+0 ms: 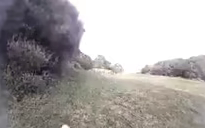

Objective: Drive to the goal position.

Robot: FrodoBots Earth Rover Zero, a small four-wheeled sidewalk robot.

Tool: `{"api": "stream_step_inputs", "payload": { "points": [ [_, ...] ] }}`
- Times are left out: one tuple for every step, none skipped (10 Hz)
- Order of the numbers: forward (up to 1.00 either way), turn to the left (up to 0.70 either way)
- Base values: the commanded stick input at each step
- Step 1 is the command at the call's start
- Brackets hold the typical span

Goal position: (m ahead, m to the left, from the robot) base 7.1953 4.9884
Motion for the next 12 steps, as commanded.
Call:
{"api": "stream_step_inputs", "payload": {
  "points": [
    [0.85,-0.32],
    [0.85,-0.1],
    [0.85,0.0],
    [0.85,0.0],
    [0.85,0.0],
    [0.85,0.0],
    [0.85,0.0],
    [0.85,0.0],
    [0.85,0.0],
    [0.85,0.0],
    [0.85,0.0],
    [0.85,0.0]
  ]
}}
